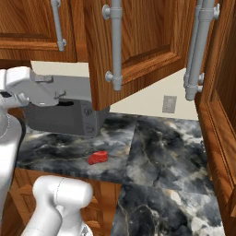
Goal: Retrieve the tupperware from the cabinet, then place the raw meat into the tupperware to avoid contamination.
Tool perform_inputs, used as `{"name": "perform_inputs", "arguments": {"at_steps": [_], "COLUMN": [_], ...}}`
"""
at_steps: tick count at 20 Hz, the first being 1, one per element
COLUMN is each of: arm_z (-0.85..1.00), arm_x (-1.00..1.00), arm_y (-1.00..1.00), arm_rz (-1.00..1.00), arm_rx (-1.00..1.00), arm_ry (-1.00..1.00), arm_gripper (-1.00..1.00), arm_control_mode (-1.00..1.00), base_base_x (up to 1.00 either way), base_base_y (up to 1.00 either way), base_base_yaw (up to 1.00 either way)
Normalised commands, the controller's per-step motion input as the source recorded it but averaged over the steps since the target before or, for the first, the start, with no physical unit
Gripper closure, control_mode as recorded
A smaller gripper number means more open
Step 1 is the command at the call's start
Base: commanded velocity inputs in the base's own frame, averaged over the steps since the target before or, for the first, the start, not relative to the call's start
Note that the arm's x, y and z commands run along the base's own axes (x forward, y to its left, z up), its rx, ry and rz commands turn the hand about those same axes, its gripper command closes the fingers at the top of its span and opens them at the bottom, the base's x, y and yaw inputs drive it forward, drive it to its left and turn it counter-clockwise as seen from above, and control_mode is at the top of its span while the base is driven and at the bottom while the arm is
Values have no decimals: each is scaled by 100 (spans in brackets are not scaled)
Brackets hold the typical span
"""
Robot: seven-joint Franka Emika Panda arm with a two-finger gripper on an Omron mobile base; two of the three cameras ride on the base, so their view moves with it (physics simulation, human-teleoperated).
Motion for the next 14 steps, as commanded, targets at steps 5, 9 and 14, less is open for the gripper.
{"name": "perform_inputs", "arguments": {"at_steps": [5,9,14], "arm_z": [33,3,-8], "arm_x": [0,10,40], "arm_y": [-73,-45,-2], "arm_rz": [-7,-4,0], "arm_rx": [4,0,-4], "arm_ry": [-22,-13,0], "arm_gripper": [-100,-100,-100], "arm_control_mode": [-100,-100,-100], "base_base_x": [0,0,0], "base_base_y": [0,0,0], "base_base_yaw": [0,0,0]}}
